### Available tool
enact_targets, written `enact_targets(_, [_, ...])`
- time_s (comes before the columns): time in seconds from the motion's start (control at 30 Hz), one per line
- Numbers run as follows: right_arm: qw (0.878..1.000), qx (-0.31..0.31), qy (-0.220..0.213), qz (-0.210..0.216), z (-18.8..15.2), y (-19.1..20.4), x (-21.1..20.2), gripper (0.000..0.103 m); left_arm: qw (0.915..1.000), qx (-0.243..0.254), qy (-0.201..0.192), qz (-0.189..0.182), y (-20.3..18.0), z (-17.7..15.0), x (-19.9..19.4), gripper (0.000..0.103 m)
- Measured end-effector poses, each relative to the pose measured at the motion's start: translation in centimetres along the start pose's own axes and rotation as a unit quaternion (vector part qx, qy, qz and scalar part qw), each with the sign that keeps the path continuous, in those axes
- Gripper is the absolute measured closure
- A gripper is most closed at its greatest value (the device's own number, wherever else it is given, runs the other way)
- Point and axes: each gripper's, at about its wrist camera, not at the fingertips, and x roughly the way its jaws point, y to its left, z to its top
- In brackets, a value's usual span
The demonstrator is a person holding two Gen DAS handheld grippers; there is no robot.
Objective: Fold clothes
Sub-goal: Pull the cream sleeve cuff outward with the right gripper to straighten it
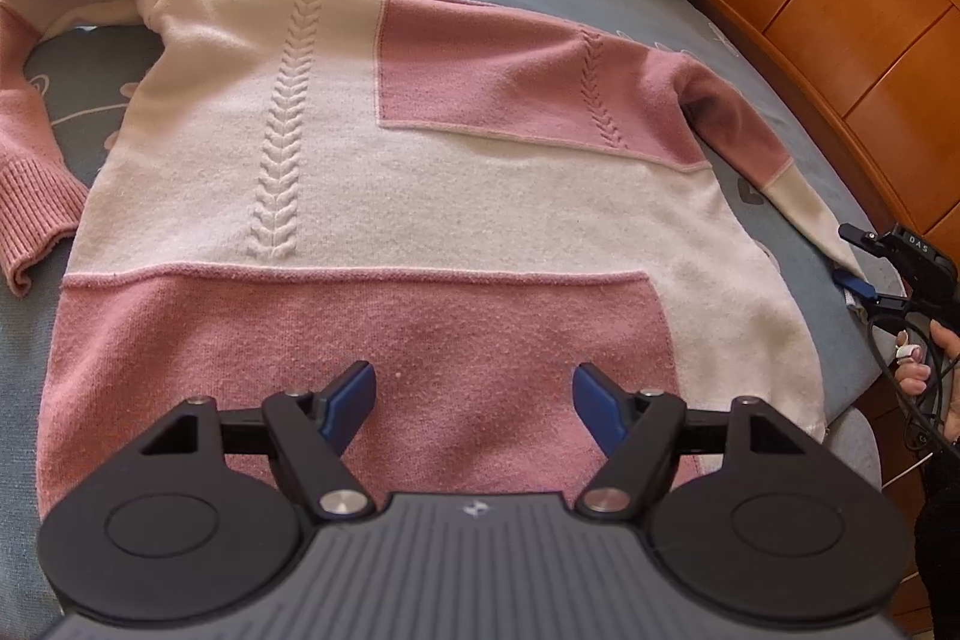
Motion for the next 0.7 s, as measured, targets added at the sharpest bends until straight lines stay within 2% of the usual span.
enact_targets(0.07, [0.999, 0.033, -0.038, 0.000, 0.0, -0.4, -0.3, 0.035, 1.0000, 0.000, 0.001, 0.003, -0.1, 0.1, 0.1, 0.031])
enact_targets(0.17, [0.995, 0.051, -0.087, -0.020, -0.2, -0.6, -0.5, 0.035, 1.0000, 0.004, 0.005, 0.006, -0.3, 0.2, 0.3, 0.031])
enact_targets(0.23, [0.990, 0.091, -0.108, -0.017, 0.0, -1.2, -0.5, 0.035, 0.9999, 0.009, 0.006, 0.007, -0.6, 0.3, 0.5, 0.031])
enact_targets(0.33, [0.984, 0.151, -0.092, 0.025, 0.3, -2.0, 0.4, 0.028, 0.9999, 0.011, 0.007, 0.003, -0.9, 0.3, 0.6, 0.030])
enact_targets(0.43, [0.979, 0.187, -0.073, 0.043, 0.7, -2.3, 1.6, 0.030, 0.9999, 0.013, 0.010, 0.002, -1.0, 0.3, 1.0, 0.030])
enact_targets(0.47, [0.978, 0.192, -0.069, 0.041, 0.8, -2.3, 1.9, 0.033, 0.9999, 0.013, 0.010, 0.002, -1.1, 0.3, 1.0, 0.030])
enact_targets(0.5, [0.980, 0.185, -0.067, 0.030, 1.1, -2.3, 2.1, 0.046, 0.9999, 0.014, 0.010, 0.000, -1.1, 0.2, 1.0, 0.030])
enact_targets(0.53, [0.982, 0.178, -0.066, 0.018, 1.4, -2.2, 2.4, 0.069, 0.9999, 0.014, 0.009, -0.002, -1.1, 0.2, 0.9, 0.030])
enact_targets(0.6, [0.984, 0.167, -0.063, 0.004, 1.8, -2.1, 2.6, 0.087, 0.9998, 0.014, 0.010, -0.007, -1.1, 0.1, 0.8, 0.030])
enact_targets(0.7, [0.988, 0.137, -0.070, -0.009, 2.8, -1.3, 2.4, 0.089, 0.9999, 0.011, 0.010, -0.009, -0.9, 0.1, 0.8, 0.030])
